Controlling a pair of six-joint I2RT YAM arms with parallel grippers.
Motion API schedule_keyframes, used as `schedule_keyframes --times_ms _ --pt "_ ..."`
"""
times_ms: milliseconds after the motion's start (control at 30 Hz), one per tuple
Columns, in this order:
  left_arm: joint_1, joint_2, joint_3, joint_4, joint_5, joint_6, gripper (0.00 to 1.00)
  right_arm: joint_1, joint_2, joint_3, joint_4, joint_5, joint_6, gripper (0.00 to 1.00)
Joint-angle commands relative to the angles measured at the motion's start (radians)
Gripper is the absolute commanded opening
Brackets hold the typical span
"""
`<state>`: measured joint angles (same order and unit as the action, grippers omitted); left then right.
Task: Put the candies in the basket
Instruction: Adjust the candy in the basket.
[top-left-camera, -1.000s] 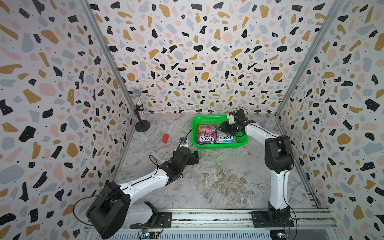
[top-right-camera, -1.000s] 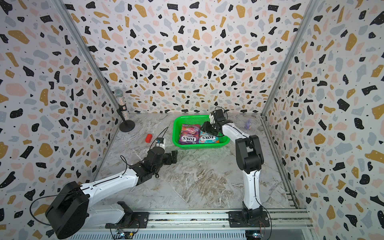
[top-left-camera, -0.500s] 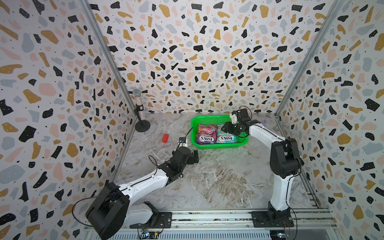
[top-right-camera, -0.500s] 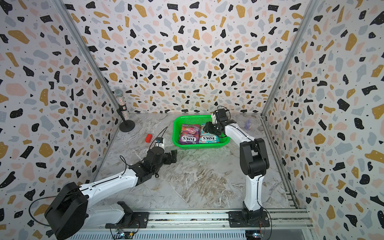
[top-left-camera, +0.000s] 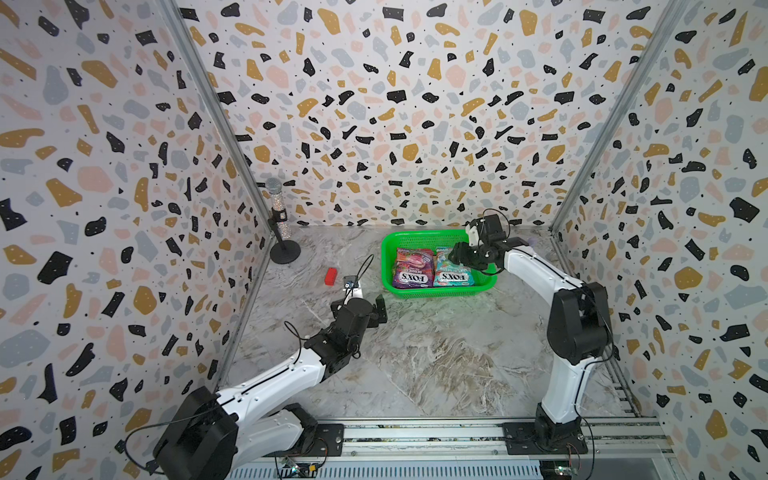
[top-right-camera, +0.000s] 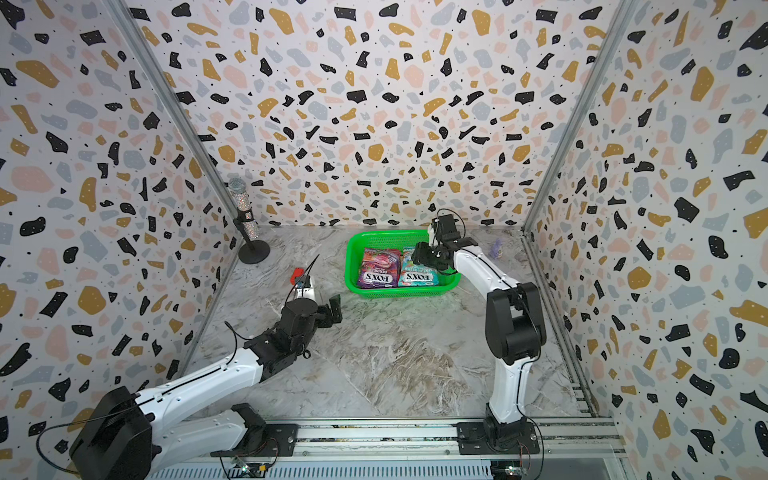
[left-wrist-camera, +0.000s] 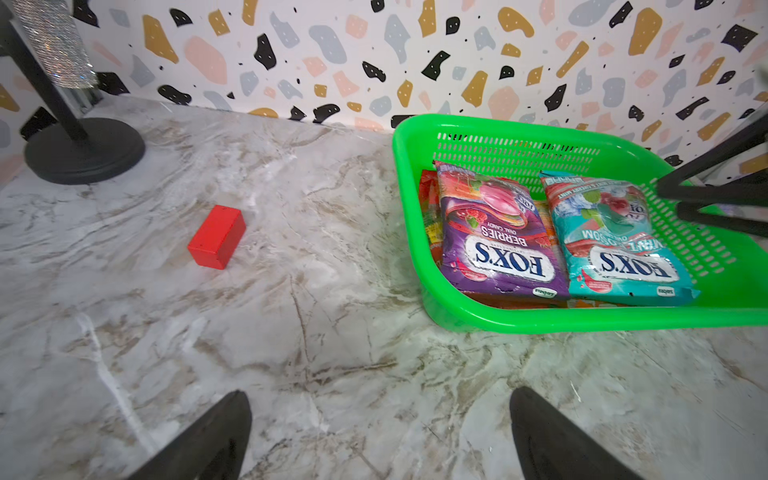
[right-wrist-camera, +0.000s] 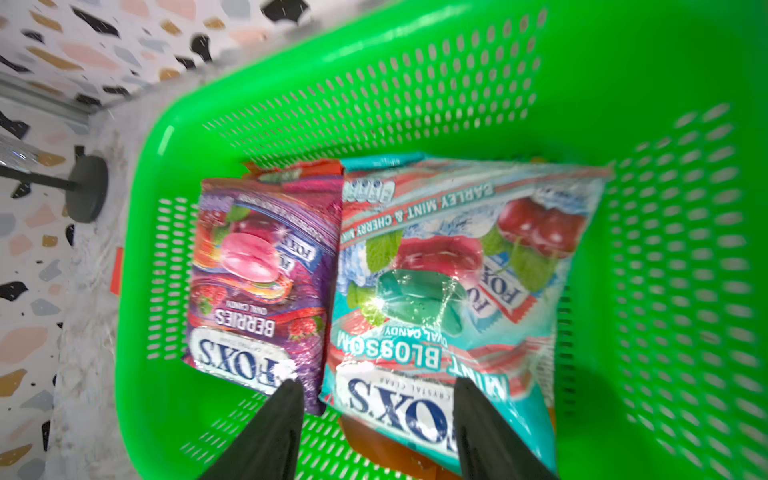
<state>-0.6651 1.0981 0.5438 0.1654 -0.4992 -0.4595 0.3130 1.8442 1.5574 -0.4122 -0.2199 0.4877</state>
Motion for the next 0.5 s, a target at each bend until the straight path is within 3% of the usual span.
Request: schedule_keyframes --times_ms 0,33,67,200,300,467 --pt "0.001 -0.023 -0.029 0.071 -0.043 0.045 1.00 -0.005 -0.177 -0.070 0.053 0.126 -0.031 0.79" --pt "0.001 -0.023 -0.030 0.079 -0.035 0.061 1.00 -0.005 -0.210 -0.106 0.078 0.154 -0.034 0.94" --pt "0.001 -0.021 -0.027 0.082 -0.027 0.074 1.00 -0.005 -0.246 -0.155 0.119 0.180 -0.035 1.00" --pt "0.001 -0.012 -0.015 0.081 0.004 0.105 1.00 -0.005 -0.413 -0.357 0.271 0.261 -0.111 1.00" --pt "0.001 -0.029 -0.019 0.080 -0.001 0.100 1.00 -0.005 -0.544 -0.531 0.360 0.394 -0.170 1.00" --pt "0.001 -0.067 -0.041 0.083 -0.025 0.082 1.00 -0.005 -0.732 -0.858 0.624 0.572 -0.368 1.00"
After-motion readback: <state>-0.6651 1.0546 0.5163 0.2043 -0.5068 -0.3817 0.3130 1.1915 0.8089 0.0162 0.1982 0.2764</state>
